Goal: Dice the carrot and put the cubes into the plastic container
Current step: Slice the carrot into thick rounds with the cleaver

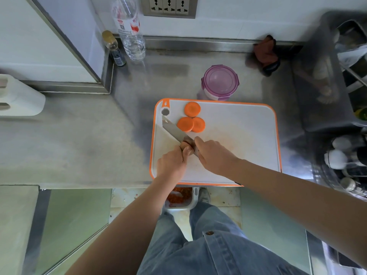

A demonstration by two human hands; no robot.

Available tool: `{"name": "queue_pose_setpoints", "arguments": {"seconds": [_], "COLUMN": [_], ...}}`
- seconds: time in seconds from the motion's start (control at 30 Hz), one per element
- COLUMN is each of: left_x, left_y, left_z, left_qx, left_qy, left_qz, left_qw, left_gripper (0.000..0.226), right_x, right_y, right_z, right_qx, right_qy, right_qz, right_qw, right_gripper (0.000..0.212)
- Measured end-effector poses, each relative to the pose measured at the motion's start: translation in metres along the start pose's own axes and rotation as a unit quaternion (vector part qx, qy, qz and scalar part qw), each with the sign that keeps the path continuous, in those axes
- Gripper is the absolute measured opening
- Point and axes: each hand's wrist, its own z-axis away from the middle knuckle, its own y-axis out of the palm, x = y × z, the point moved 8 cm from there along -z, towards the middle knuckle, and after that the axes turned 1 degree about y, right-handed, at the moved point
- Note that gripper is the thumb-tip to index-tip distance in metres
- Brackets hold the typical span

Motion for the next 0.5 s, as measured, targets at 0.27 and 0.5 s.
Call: {"name": "queue_pose_setpoints", "arguments": {"seconds": [0.27, 0.5], "left_x": [0.017, 0.026], "left_y": [0.011, 0.009], "left_z": [-0.012, -0.017], "left_qx": [0.057, 0.049], "left_qy": [-0.063, -0.047], "left_qz": [0.148, 0.157], "left_qw": [0.985, 0.985], "left_gripper": [0.065, 0.062], "right_x": [-0.001, -0.005], "right_y": [0.014, 0.013], "right_z": [-0.004, -0.01], "right_qx": [0.001, -0.015], "right_qy": [0.009, 0.004], "right_qz": [-0.029, -0.038], "right_qw": [1.0, 0.999], "right_gripper": [0.017, 0.02]}}
